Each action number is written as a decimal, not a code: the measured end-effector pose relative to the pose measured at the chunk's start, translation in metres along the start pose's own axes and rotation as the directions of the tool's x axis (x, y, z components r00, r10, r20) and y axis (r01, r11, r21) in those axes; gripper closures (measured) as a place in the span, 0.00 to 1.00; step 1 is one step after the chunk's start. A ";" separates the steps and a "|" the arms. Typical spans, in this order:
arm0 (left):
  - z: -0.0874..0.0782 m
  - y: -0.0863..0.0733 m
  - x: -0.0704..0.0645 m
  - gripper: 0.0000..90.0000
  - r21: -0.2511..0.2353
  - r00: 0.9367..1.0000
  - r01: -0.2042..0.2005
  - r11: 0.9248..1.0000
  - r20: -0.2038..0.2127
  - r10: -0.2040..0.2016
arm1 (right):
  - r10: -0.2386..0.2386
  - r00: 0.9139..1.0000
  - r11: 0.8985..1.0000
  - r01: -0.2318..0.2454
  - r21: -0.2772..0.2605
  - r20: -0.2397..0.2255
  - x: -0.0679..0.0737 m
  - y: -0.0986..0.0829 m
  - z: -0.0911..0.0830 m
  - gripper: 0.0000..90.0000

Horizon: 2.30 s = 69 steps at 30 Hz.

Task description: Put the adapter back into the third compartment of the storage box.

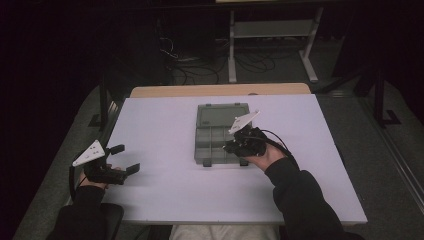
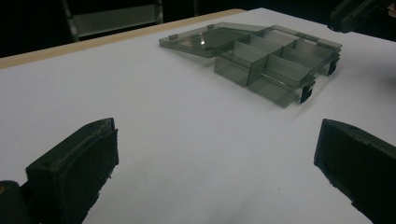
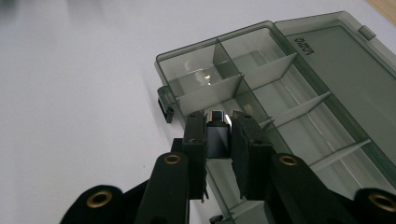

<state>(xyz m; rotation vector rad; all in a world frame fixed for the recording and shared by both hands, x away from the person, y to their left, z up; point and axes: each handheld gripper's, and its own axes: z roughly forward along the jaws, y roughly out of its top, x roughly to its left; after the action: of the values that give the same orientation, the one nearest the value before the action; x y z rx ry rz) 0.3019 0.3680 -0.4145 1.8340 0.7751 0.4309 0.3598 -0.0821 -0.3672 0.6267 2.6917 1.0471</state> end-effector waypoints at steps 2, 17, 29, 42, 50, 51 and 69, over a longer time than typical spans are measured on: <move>0.000 0.000 0.000 0.00 0.000 1.000 0.000 1.000 0.001 0.000 | 0.001 1.000 1.000 -0.001 0.001 0.003 -0.002 0.000 0.001 0.83; 0.000 0.000 0.000 0.00 0.000 1.000 0.001 1.000 0.001 -0.001 | 0.003 1.000 1.000 -0.003 0.020 0.026 -0.016 0.012 0.000 0.83; 0.000 0.000 0.000 0.00 0.000 1.000 0.002 1.000 0.001 -0.002 | 0.010 0.999 0.999 -0.012 0.048 0.041 -0.029 0.017 0.002 0.83; 0.000 0.000 0.000 0.00 0.000 1.000 0.001 1.000 0.004 -0.001 | 0.035 0.998 0.996 -0.039 0.076 0.058 -0.045 0.020 0.010 0.83; 0.000 0.000 0.000 0.00 0.002 1.000 0.002 1.000 0.005 -0.002 | 0.047 0.997 0.994 -0.054 0.100 0.066 -0.053 0.023 0.014 0.83; 0.000 0.000 0.000 0.00 0.003 1.000 0.001 1.000 0.005 -0.002 | 0.047 0.997 0.993 -0.054 0.107 0.066 -0.055 0.024 0.015 0.83; 0.000 0.000 0.000 0.00 0.001 1.000 0.002 1.000 0.005 -0.002 | 0.064 0.996 0.982 -0.074 0.174 0.063 -0.073 0.023 0.039 0.83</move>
<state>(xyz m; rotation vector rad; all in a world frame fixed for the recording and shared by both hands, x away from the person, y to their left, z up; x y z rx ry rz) 0.3019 0.3679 -0.4146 1.8340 0.7741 0.4251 0.4445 -0.0761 -0.3781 0.7737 2.7502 0.7973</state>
